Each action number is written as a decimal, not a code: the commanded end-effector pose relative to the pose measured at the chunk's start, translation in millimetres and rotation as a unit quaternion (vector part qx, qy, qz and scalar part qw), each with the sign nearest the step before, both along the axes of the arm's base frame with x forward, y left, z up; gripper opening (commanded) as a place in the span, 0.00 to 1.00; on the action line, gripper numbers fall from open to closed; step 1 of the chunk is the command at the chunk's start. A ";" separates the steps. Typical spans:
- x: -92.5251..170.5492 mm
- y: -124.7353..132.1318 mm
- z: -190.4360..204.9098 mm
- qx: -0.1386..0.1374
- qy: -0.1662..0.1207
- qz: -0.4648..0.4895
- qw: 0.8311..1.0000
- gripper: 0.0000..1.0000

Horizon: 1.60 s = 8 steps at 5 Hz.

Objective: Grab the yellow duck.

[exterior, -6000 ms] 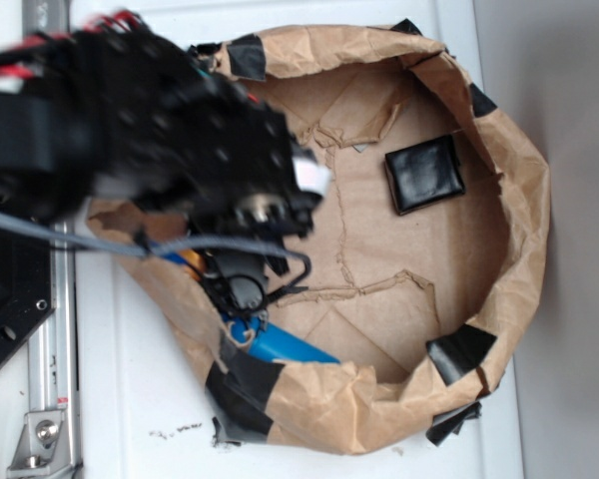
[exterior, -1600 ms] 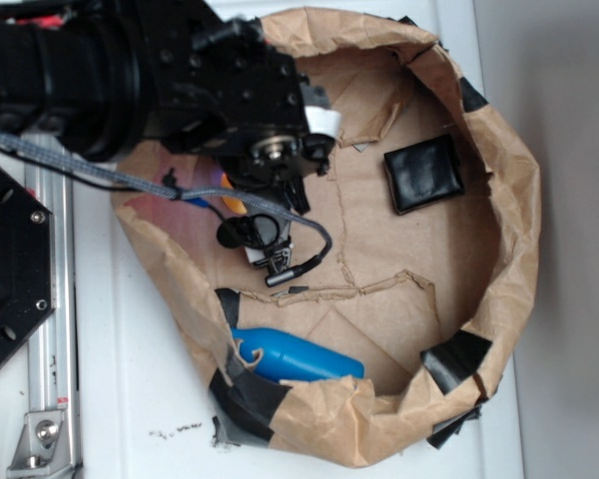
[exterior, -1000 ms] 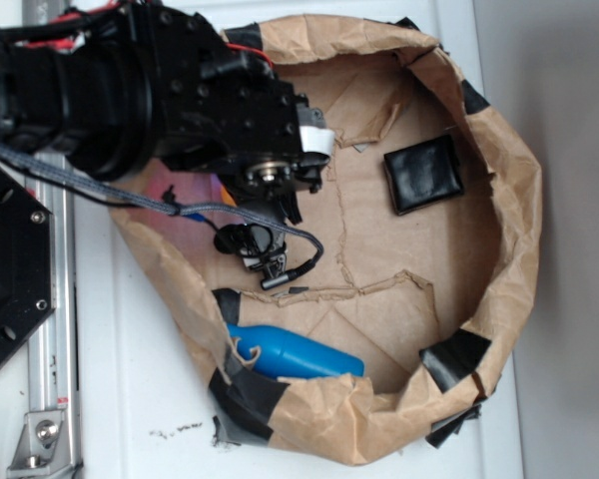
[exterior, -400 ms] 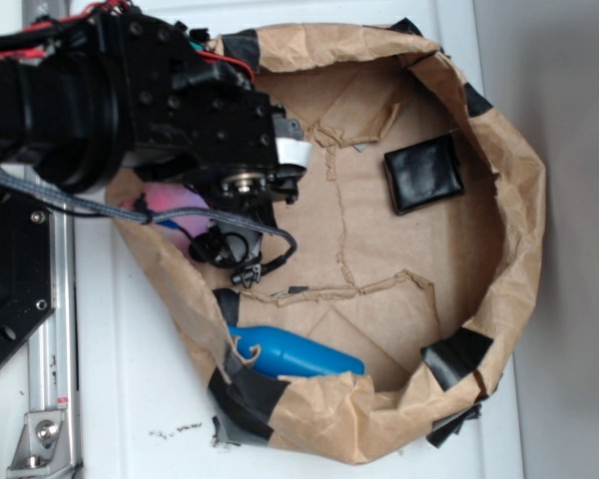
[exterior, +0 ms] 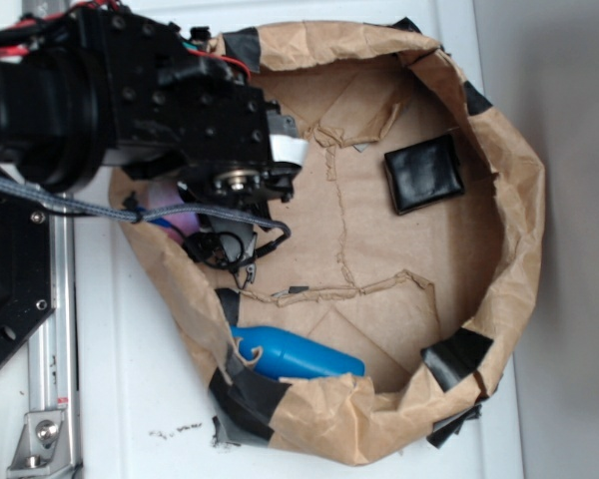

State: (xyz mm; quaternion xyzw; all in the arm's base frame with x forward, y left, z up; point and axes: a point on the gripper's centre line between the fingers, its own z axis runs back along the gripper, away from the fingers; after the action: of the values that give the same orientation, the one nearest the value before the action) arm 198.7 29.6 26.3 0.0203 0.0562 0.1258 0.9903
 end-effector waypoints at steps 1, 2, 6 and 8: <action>7.5 6.2 11.0 -0.005 -0.032 0.000 0.999 0.00; 7.7 5.6 13.5 -0.010 -0.030 -0.003 0.999 1.00; 16.0 15.4 8.3 0.007 -0.043 0.019 0.999 1.00; 23.7 21.6 7.3 0.012 -0.044 0.028 0.999 1.00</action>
State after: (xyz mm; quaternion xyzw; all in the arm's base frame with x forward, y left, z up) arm 220.4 41.3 27.7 0.0244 0.0342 0.1419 0.9890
